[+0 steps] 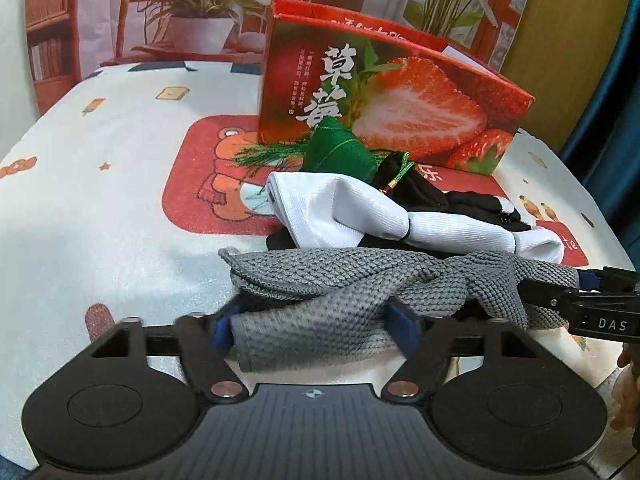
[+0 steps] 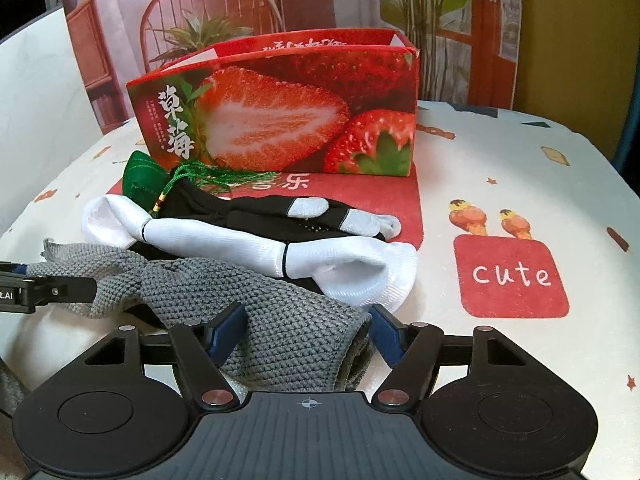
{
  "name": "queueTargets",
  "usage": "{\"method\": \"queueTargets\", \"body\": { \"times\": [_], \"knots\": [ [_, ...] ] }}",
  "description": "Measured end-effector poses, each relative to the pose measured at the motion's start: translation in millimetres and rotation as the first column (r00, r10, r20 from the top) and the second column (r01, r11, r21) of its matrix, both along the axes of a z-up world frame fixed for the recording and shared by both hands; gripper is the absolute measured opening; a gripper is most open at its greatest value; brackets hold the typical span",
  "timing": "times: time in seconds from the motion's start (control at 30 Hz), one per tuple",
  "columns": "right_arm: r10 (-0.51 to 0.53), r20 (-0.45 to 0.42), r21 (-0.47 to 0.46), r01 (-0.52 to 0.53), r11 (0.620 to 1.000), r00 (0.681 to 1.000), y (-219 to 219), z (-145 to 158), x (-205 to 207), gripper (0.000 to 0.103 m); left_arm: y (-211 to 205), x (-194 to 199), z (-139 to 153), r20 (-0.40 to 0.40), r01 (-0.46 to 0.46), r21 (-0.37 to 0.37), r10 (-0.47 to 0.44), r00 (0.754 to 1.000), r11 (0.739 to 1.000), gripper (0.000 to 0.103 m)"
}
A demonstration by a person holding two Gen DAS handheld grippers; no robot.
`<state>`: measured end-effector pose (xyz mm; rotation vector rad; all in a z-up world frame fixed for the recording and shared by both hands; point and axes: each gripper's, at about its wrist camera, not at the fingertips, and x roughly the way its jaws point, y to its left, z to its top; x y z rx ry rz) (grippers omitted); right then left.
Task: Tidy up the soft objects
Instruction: 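Close both tools on the grey knit cloth, then lift the grey knit cloth with both tools into the red box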
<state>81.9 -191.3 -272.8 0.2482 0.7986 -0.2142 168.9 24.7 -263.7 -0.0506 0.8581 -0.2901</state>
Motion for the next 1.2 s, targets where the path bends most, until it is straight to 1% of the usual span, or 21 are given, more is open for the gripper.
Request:
{"method": "queueTargets", "body": {
  "times": [0.03, 0.07, 0.1, 0.13, 0.23, 0.4, 0.6, 0.8, 0.9, 1.0, 1.13, 1.2],
  "knots": [
    [0.002, 0.001, -0.001, -0.002, 1.000, 1.000, 0, -1, 1, 0.065, 0, 0, 0, -0.003, 0.014, -0.015, -0.014, 1.000, 1.000, 0.047],
    [0.004, 0.003, -0.001, -0.004, 1.000, 1.000, 1, -1, 1, 0.065, 0, -1, 0, -0.002, 0.021, -0.019, -0.021, 1.000, 1.000, 0.046],
    [0.009, 0.005, -0.001, -0.009, 1.000, 1.000, 1, -1, 2, 0.065, -1, -2, 1, 0.006, 0.021, -0.013, -0.021, 1.000, 1.000, 0.040],
    [0.012, 0.007, -0.003, -0.012, 1.000, 1.000, 1, -1, 4, 0.064, -3, -3, 1, 0.011, 0.028, -0.015, -0.028, 1.000, 1.000, 0.033],
    [0.032, 0.015, -0.017, -0.032, 0.999, 0.999, 3, 0, 9, 0.061, -4, -5, 2, 0.024, 0.028, -0.008, -0.028, 0.999, 1.000, 0.027],
    [0.049, 0.030, -0.037, -0.048, 0.998, 0.998, 6, 1, 16, 0.059, -1, -4, 0, 0.018, 0.020, -0.022, -0.020, 1.000, 1.000, 0.026],
    [0.042, 0.058, -0.043, -0.039, 0.998, 0.997, 5, 4, 9, 0.059, 0, -3, -1, 0.011, 0.010, -0.030, -0.010, 1.000, 1.000, 0.026],
    [0.025, 0.125, -0.087, -0.014, 0.996, 0.992, 5, 15, 0, 0.060, 2, -3, -2, 0.009, 0.006, -0.041, -0.005, 1.000, 0.999, 0.026],
    [0.044, 0.148, -0.095, -0.030, 0.995, 0.988, 7, 18, 0, 0.060, 2, -3, -3, 0.009, 0.005, -0.041, -0.005, 1.000, 0.999, 0.026],
    [0.071, 0.131, -0.102, -0.058, 0.993, 0.989, 10, 16, 2, 0.062, 2, -3, -3, 0.009, 0.004, -0.045, -0.004, 1.000, 0.999, 0.026],
    [0.068, 0.096, -0.065, -0.062, 0.996, 0.993, 9, 9, 2, 0.061, 3, -2, -3, 0.009, 0.004, -0.050, -0.003, 1.000, 0.999, 0.026],
    [0.077, 0.062, -0.036, -0.075, 0.997, 0.995, 8, 3, 4, 0.061, 3, -2, -4, 0.010, 0.003, -0.052, -0.003, 1.000, 0.999, 0.026]
  ]
}}
